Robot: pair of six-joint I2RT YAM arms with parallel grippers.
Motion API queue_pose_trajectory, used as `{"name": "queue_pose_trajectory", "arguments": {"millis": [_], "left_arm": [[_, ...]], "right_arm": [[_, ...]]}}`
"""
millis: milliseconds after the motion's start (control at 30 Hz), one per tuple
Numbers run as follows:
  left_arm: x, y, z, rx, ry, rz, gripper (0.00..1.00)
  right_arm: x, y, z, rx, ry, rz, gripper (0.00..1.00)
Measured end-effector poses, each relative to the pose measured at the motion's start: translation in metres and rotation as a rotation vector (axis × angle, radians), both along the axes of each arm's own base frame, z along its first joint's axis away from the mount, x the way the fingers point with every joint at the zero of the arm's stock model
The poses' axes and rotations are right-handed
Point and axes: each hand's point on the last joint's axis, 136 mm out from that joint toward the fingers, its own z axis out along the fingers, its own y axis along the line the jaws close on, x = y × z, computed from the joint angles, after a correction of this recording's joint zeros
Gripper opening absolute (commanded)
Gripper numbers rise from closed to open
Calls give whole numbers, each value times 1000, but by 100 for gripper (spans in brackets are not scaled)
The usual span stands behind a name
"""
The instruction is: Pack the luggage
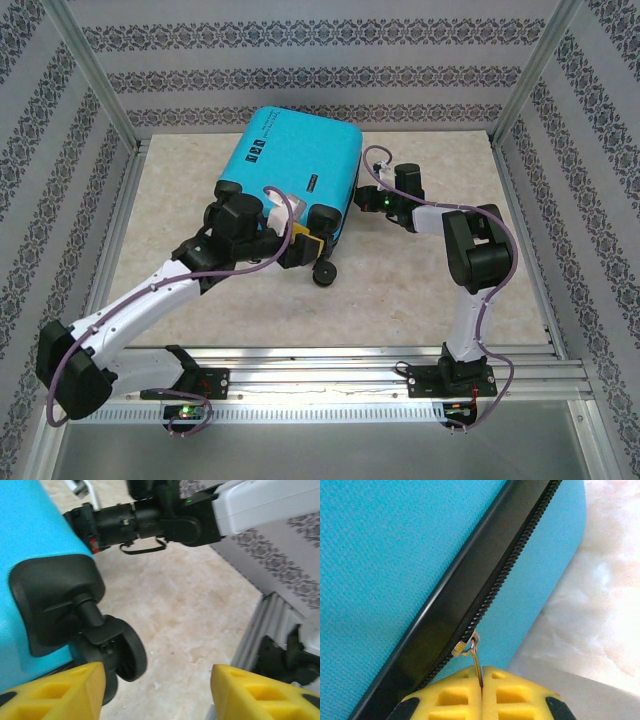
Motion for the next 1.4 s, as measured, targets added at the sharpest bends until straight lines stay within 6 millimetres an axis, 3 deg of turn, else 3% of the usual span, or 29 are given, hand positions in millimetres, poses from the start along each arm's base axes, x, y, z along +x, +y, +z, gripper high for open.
{"name": "queue_pose_trajectory", "arguments": {"millis": [300, 500, 967, 1400], "left_arm": [[9, -13, -39, 208, 31, 176, 66], [24, -2, -51, 287, 42, 305, 66], [36, -14, -64, 325, 63, 333, 65], [35, -19, -72, 331, 82, 314, 62]], "right_arm": [[0, 0, 0, 0, 1, 0, 0], [0, 0, 0, 0, 0, 0, 0], [0, 0, 0, 0, 3, 1, 0], [0, 0, 0, 0, 3, 1, 0]]}}
